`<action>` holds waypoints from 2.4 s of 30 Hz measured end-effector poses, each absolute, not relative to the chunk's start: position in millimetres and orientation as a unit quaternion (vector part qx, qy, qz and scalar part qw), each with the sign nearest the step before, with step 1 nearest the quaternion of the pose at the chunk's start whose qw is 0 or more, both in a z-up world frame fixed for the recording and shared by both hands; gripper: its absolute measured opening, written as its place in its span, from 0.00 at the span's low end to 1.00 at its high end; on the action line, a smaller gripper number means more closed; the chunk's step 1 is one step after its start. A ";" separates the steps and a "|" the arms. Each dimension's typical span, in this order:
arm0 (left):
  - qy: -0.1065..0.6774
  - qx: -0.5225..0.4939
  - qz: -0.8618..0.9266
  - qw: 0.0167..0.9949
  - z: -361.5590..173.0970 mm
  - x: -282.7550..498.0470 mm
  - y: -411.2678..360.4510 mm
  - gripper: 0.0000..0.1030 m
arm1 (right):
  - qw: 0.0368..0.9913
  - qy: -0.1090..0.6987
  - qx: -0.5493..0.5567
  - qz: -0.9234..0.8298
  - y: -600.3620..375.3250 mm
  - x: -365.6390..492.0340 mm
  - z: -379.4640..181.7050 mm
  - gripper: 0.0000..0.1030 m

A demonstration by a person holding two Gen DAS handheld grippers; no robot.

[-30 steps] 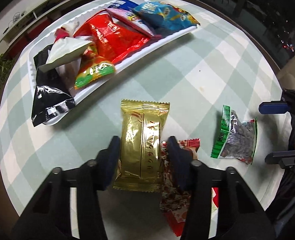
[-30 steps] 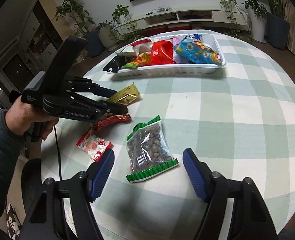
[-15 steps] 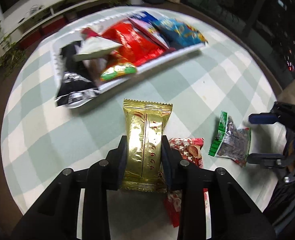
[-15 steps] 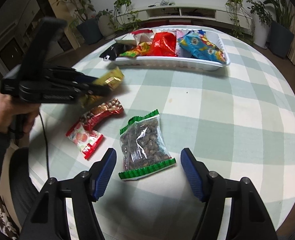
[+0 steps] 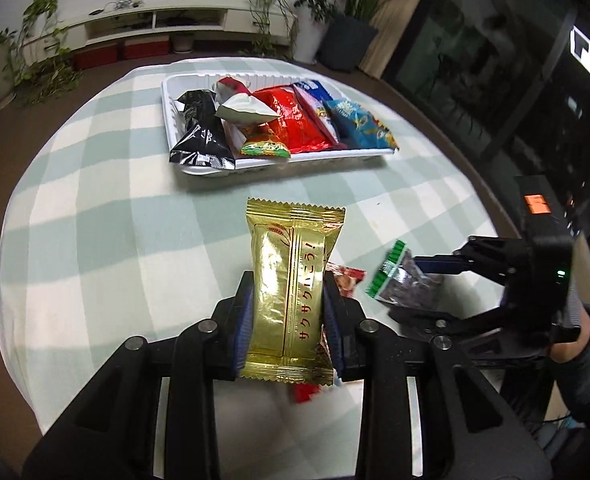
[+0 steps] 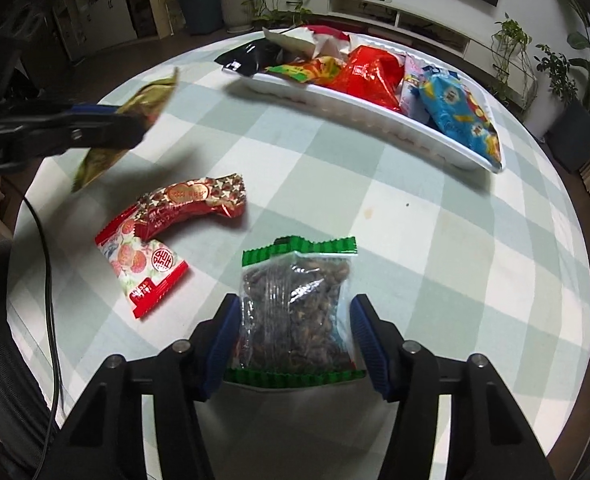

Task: Organize snacks
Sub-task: 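Grasp the gold wafer packet with the left tool while the right tool grasps the green-edged clear bag, then carry both packets into the white tray and open both tools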

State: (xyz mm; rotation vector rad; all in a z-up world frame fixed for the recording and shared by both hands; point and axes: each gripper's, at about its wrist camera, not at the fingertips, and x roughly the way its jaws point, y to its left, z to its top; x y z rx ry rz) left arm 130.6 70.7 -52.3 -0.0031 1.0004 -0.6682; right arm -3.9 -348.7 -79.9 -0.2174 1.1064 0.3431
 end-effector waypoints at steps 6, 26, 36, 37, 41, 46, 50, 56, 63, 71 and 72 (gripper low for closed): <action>0.466 -0.017 -0.316 0.826 -51.9 120.1 68.5 0.28 | 0.826 0.528 -0.098 0.170 -347.1 -6.5 -78.2 0.42; 0.428 -0.062 -0.315 0.845 -7.3 161.4 65.7 0.28 | 0.852 0.490 0.090 0.162 -432.6 22.6 -28.0 0.27; 0.408 -0.054 -0.311 0.857 31.7 237.0 32.9 0.28 | 0.890 0.423 0.097 0.141 -449.6 97.0 40.7 0.27; 0.408 -0.048 -0.309 0.858 34.4 246.2 25.8 0.28 | 0.892 0.419 0.096 0.143 -447.5 103.1 44.1 0.27; 0.417 -0.023 -0.296 0.859 29.6 281.3 -0.2 0.28 | 0.894 0.413 0.092 0.150 -433.3 139.9 52.8 0.27; 0.441 -0.010 -0.277 0.854 -0.5 314.0 -21.1 0.28 | 0.884 0.436 0.087 0.146 -421.0 180.0 34.4 0.27; 0.451 -0.001 -0.271 0.850 -25.6 328.0 -31.4 0.28 | 0.874 0.460 0.077 0.137 -414.7 202.8 7.3 0.27; 0.456 0.009 -0.269 0.848 -48.4 342.0 -46.8 0.28 | 0.866 0.481 0.054 0.123 -411.3 218.8 -20.7 0.27; 0.458 0.014 -0.267 0.848 -67.0 351.1 -52.7 0.31 | 0.864 0.490 0.034 0.115 -408.2 225.7 -39.4 0.34; 0.450 0.021 -0.259 0.854 -63.4 346.5 -49.0 0.50 | 0.864 0.489 0.033 0.113 -410.3 225.1 -39.7 0.44; 0.447 0.022 -0.257 0.856 -61.3 344.1 -48.7 0.54 | 0.865 0.488 0.031 0.113 -410.0 224.5 -39.1 0.45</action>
